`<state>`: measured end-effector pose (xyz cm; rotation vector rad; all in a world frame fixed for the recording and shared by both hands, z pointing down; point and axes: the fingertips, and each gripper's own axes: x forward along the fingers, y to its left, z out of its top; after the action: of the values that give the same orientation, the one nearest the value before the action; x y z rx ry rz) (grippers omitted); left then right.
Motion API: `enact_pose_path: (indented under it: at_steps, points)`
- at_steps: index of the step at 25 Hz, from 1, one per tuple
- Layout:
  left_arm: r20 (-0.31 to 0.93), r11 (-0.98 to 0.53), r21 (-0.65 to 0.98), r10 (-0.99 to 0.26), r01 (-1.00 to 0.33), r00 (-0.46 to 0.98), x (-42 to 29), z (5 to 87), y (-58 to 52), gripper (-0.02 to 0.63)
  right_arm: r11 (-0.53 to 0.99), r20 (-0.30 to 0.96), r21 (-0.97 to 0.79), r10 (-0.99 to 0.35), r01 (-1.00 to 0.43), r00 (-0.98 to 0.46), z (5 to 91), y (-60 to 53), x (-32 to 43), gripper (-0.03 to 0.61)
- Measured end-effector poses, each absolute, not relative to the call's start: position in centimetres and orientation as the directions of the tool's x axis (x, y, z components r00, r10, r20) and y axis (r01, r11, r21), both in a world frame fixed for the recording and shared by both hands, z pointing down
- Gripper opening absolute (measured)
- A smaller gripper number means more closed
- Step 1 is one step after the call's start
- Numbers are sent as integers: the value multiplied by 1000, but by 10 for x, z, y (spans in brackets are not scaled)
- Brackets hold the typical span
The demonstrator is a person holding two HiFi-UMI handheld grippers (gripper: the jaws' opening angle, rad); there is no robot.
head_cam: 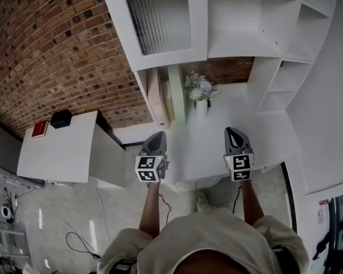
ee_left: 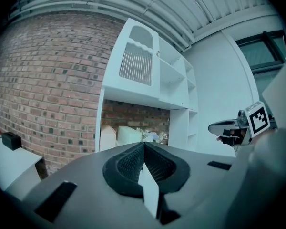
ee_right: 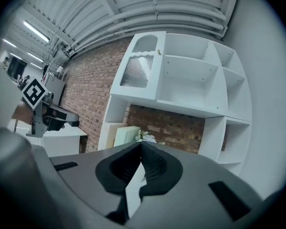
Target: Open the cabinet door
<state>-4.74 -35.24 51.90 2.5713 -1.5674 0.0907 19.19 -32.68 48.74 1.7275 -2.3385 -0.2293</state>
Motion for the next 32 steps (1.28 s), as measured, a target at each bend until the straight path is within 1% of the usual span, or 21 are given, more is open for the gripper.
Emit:
enact_pose_path:
  at_steps: [13, 19, 29, 30, 32]
  points:
    - [107, -350, 47, -929, -935, 353, -38, 498, -422, 26, 390, 55, 235, -920, -890, -389, 477, -424, 205, 14]
    - [109, -311, 31, -944, -950, 313, -35, 498, -440, 26, 443, 24, 234, -893, -866, -450, 474, -455, 198, 14]
    - [116, -300, 28, -947, -954, 301, -36, 501, -457, 26, 484, 19, 229, -870, -845, -493, 466, -481, 187, 14]
    - [115, -303, 30, -946, -952, 305, -37, 501, -459, 26, 484, 13, 233, -869, -844, -495, 463, -483, 185, 17]
    - [109, -313, 37, -943, -949, 316, -38, 502, -465, 26, 484, 10, 242, -868, -841, -497, 457, -487, 181, 43]
